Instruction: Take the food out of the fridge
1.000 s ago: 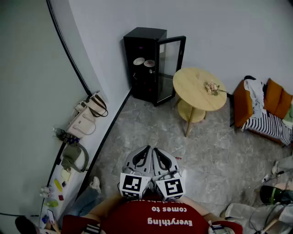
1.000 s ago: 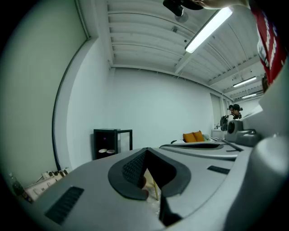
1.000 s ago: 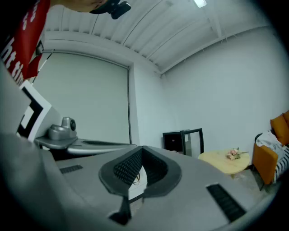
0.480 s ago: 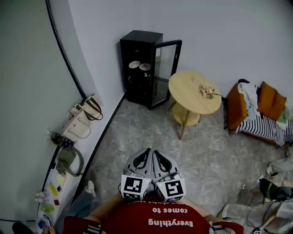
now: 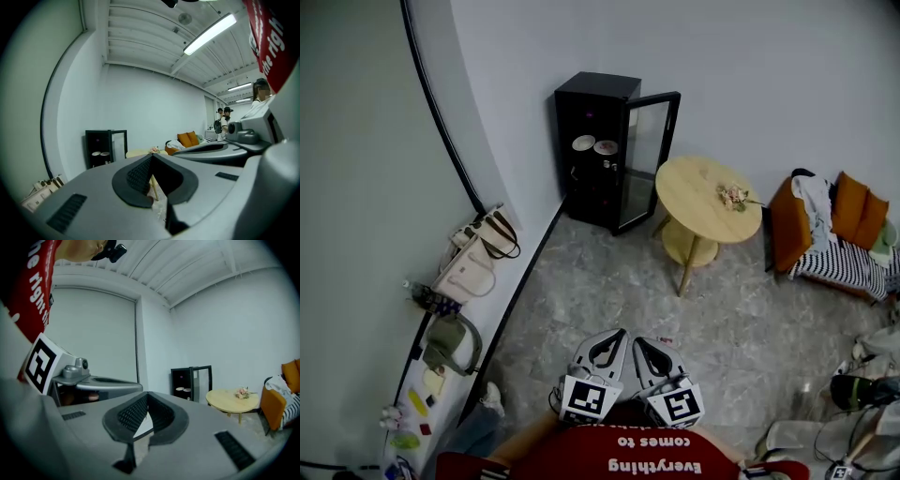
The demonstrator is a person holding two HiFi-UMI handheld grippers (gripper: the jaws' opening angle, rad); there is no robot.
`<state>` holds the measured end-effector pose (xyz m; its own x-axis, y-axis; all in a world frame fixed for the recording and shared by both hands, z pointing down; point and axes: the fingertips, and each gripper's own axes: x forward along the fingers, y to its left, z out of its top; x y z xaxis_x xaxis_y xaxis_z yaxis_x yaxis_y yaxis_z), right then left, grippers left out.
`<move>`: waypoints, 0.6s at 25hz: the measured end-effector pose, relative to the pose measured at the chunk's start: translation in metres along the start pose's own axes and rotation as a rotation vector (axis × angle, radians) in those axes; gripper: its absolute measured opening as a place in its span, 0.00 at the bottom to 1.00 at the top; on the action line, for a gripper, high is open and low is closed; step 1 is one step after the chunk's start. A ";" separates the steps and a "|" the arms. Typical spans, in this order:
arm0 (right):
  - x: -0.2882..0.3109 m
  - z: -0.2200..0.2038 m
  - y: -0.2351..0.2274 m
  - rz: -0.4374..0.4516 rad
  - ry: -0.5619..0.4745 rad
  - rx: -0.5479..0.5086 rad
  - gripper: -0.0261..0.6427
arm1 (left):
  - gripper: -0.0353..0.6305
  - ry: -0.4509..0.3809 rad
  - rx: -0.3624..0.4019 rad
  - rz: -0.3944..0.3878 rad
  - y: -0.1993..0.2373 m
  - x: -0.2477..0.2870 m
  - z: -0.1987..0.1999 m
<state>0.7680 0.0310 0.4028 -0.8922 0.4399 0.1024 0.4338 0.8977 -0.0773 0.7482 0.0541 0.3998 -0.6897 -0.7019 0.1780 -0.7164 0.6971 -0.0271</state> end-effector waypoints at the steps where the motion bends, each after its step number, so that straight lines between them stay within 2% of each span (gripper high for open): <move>1: 0.000 -0.004 -0.001 -0.019 0.011 0.006 0.06 | 0.06 0.010 -0.003 0.000 0.005 -0.004 -0.006; 4: 0.006 -0.010 -0.001 -0.064 0.022 0.030 0.06 | 0.06 0.014 -0.026 0.009 0.024 -0.011 -0.017; 10: 0.026 -0.011 0.016 -0.037 0.034 0.013 0.06 | 0.06 -0.024 -0.136 -0.084 0.028 -0.009 -0.006; 12: 0.034 -0.011 0.016 -0.018 0.044 0.006 0.06 | 0.06 -0.033 -0.162 -0.077 0.035 -0.007 -0.004; 15: 0.055 -0.013 0.012 0.011 0.059 0.010 0.06 | 0.06 -0.016 -0.149 -0.034 0.056 0.000 -0.009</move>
<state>0.7260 0.0662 0.4207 -0.8784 0.4505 0.1598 0.4417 0.8927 -0.0888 0.7089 0.0945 0.4068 -0.6674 -0.7271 0.1610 -0.7170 0.6858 0.1249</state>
